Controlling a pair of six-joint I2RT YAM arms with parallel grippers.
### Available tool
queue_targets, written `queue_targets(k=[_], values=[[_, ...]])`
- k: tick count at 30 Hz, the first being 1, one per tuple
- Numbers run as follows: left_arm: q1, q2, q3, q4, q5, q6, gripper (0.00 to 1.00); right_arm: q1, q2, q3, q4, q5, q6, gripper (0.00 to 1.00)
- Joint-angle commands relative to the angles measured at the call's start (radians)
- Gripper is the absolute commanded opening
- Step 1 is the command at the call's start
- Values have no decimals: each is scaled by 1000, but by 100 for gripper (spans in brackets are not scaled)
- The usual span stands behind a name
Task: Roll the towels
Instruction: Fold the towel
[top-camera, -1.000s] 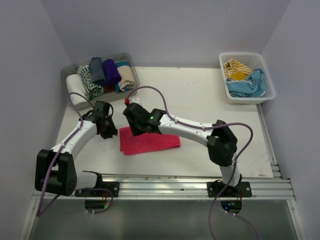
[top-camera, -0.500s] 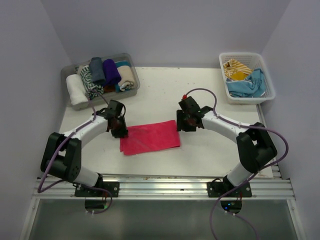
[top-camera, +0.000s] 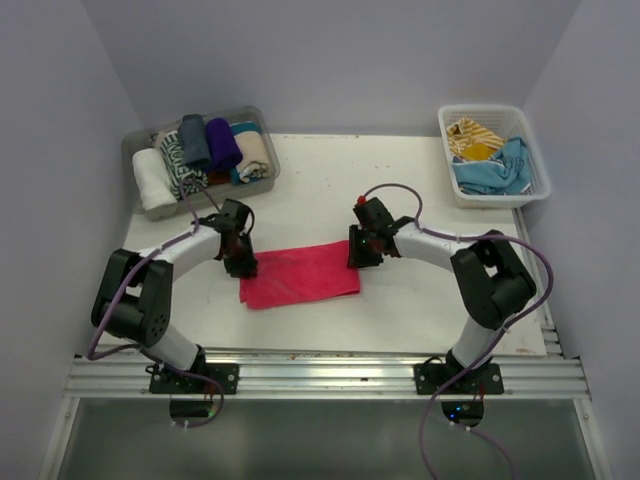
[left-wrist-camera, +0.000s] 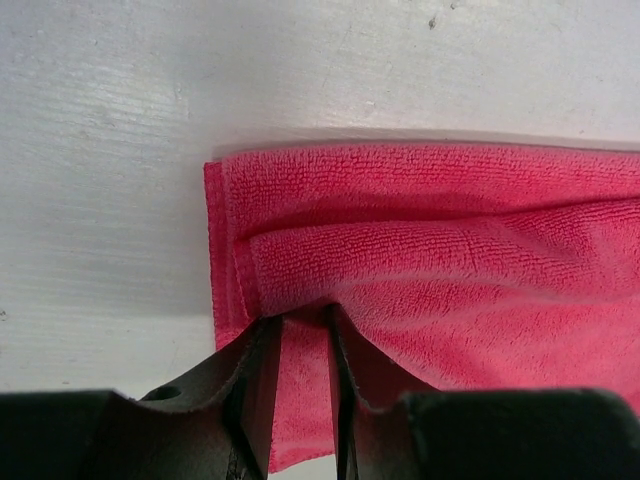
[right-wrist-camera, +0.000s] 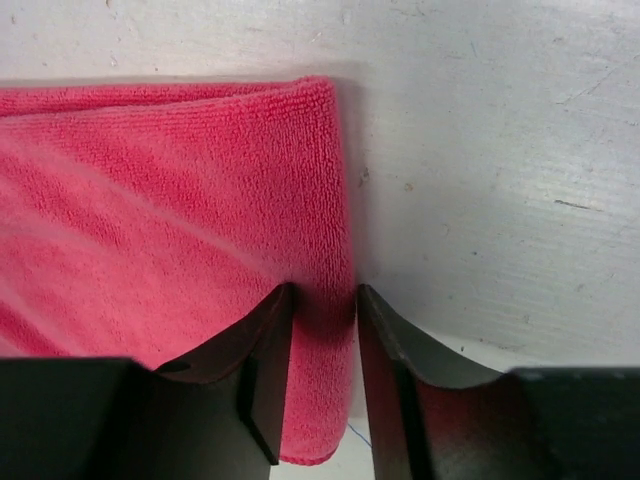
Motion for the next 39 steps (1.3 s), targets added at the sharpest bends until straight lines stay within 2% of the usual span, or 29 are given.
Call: queue_targets(k=[1,7,11,14,17,18,22,23,26,28,31,33,35,39], values=[[11,46,17,34,-45,26,29,-7,6,-12,37,-10,-4,32],[8,117,92,26,-57,50,29,-7,-52,-55,34,20,8,18],[5,198,177,17,-76,61,28,-4,-125,-164,49,22,37,10],[-4,273,273,8,-71,66,27,30,-202,-256,63,25,86,11],[-43,371,394,-6,-76,69,27,140,-263,-317,59,46,163,14],[-55,400,431,-14,-76,70,26,223,-274,-325,53,45,206,15],[-129,549,658,-60,-95,81,26,384,-329,-339,-30,120,293,28],[-151,561,695,-90,-105,84,26,395,-352,-344,-91,138,300,39],[-176,552,784,-100,-123,110,26,397,-488,-342,-226,264,298,55],[-185,523,824,-107,-132,128,27,394,-549,-312,-268,364,264,57],[-188,456,832,-107,-134,144,28,380,-561,-258,-276,398,185,51],[-188,413,820,-120,-140,144,29,363,-488,-183,-260,398,133,40],[-188,338,763,-120,-158,136,29,348,-430,-114,-213,367,94,27],[-188,235,579,-108,-166,115,25,279,-263,-13,-124,286,-19,19]])
